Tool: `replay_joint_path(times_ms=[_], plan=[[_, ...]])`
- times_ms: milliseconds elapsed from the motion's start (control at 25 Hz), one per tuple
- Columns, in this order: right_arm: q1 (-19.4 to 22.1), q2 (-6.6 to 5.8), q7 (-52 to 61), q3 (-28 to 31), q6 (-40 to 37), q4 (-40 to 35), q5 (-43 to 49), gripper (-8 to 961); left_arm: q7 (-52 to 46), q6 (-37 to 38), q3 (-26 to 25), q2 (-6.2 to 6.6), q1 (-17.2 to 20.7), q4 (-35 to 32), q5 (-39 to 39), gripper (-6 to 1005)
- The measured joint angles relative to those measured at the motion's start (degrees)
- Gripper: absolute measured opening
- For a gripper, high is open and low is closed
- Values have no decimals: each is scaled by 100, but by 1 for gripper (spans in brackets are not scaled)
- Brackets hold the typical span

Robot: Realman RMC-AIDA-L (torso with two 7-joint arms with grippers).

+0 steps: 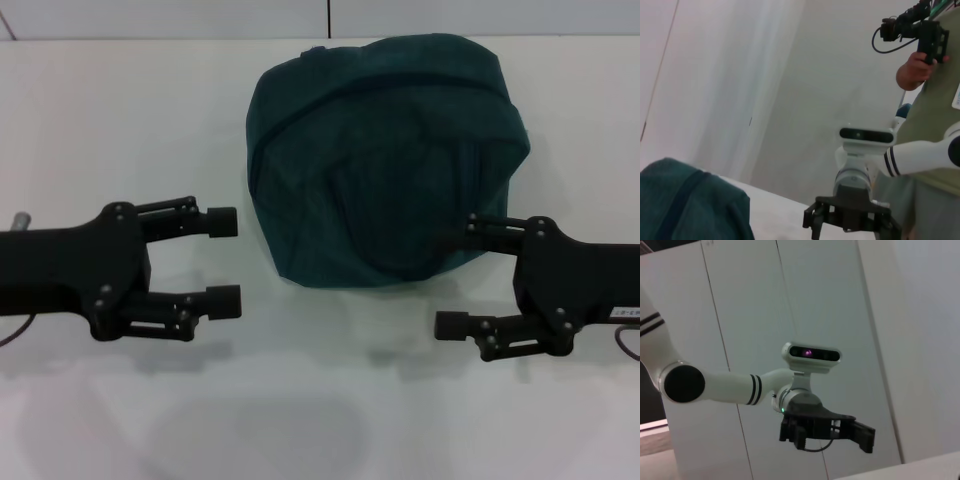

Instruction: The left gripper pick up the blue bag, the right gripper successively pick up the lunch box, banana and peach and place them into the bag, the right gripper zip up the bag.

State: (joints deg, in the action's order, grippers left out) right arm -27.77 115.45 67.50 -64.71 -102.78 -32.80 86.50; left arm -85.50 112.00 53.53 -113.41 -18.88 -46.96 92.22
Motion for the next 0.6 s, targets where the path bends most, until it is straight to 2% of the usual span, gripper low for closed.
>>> replay_joint_path(times_ms=[200,600], plan=[[-38,3,23,-91,105,3,2,843,110,28,-216,-39,27,65,176,882],[-75,9,50,-138,247,12,-45,843,114,55,-225,-23,40,60,182,882]])
